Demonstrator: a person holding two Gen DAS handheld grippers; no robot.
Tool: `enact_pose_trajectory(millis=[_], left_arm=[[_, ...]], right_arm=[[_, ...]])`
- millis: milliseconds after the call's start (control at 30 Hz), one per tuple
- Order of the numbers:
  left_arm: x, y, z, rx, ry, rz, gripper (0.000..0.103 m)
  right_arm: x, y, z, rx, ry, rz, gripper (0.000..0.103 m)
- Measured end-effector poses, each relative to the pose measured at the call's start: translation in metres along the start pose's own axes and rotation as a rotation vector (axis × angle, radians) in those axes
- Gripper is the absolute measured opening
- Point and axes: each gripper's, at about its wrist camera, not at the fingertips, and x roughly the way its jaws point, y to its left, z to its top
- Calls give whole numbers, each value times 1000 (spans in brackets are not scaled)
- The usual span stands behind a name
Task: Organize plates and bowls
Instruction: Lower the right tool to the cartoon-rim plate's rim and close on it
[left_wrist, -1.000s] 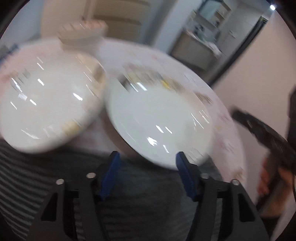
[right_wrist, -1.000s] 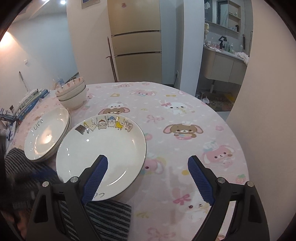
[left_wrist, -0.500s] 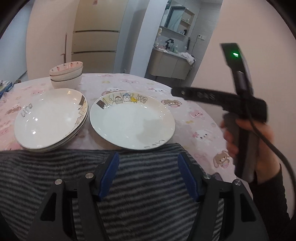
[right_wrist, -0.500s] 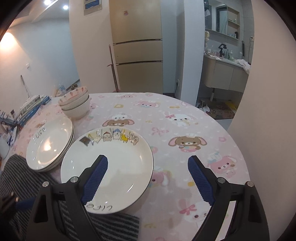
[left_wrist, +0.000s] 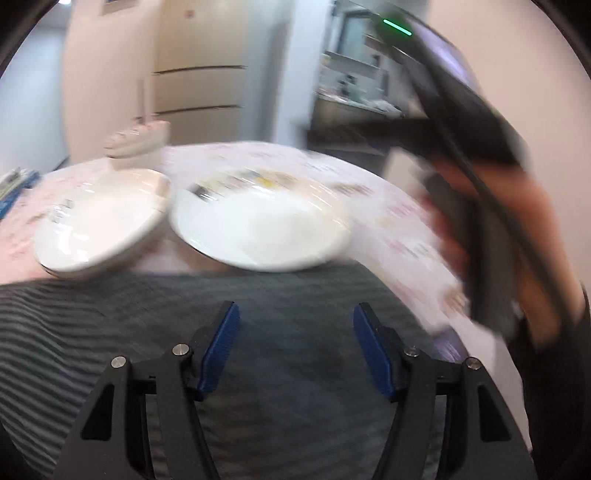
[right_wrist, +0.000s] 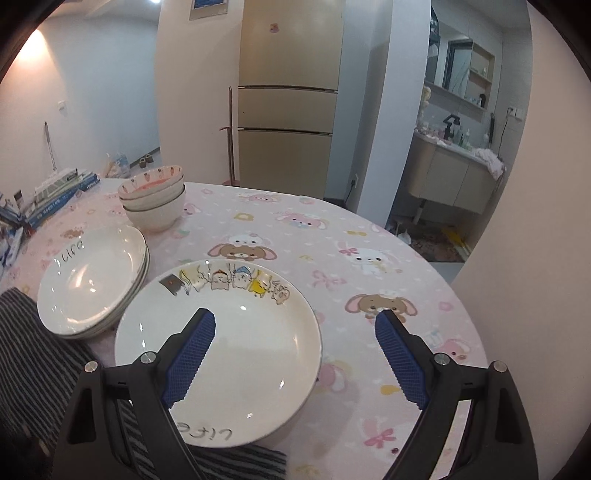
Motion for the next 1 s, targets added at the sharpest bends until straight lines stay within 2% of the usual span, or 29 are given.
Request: enact_pose_trajectory(millis=[167,233,300,433,500,600,633,700,767,800,900,933,1000], left_arm=[[-3,27,31,17,-50,131,65],[0,37,39,26,-57,158,65],[5,43,50,37,-71,168,79],[27,55,69,47,-102,178,89],[39,57,76,64,-92,181,97],[55,63,79,38,-33,150,97],[58,64,78,31,-11,139,97],[67,63,76,20,34,109,96],[73,63,72,9,65,96,88],[75,62,70,9,77,101,82],[80,63,64,0,132,98,70],[82,65,63,-13,149,93,69],[84,71,59,-48,173,80,67]], right_arm=[[-12,-4,-11,22,-27,16,90],[-13,-4,-14,25,-28,9,90],[-11,-7,-15,41,-18,10,90],[-5,-16,-17,100,20,64,90],[-2,-18,-19,102,31,71,90],[3,-21,-22,105,52,70,88],[5,-23,-24,115,64,77,83],[12,-28,-29,146,91,106,78],[18,-32,-35,175,108,122,76],[22,-33,-37,180,117,127,74],[32,-34,-43,188,147,133,64],[33,-34,-44,194,150,139,57],[37,-36,-46,207,163,151,51]])
